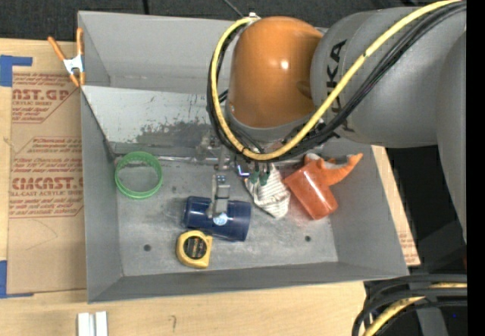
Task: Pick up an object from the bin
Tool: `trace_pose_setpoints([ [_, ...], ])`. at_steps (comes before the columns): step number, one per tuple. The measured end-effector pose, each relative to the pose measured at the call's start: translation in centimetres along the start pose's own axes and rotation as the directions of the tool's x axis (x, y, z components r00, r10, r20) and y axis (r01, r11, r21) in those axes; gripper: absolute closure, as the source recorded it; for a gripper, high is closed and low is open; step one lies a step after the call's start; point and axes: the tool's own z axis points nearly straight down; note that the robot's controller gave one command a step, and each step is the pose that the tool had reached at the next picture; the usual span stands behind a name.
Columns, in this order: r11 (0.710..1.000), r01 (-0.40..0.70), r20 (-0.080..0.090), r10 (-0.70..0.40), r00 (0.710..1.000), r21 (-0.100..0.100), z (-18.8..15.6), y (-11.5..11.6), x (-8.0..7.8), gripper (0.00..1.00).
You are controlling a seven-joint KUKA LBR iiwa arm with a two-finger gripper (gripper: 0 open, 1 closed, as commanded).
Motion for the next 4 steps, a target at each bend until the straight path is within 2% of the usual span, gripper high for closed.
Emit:
trace_pose_setpoints([
  [1,1.000,-0.002,0.008,0.002,1.000,-0.001,-0.5,-0.1,-0.2,0.00],
  [2,0.998,-0.059,0.012,0.059,0.998,-0.002,6.6,-2.2,0.4,0.00],
  [3,0.984,-0.179,0.002,0.179,0.984,0.000,8.0,-4.5,0.6,0.00],
  [4,0.977,-0.212,0.009,0.212,0.977,-0.002,7.6,-4.9,0.0,0.00],
])
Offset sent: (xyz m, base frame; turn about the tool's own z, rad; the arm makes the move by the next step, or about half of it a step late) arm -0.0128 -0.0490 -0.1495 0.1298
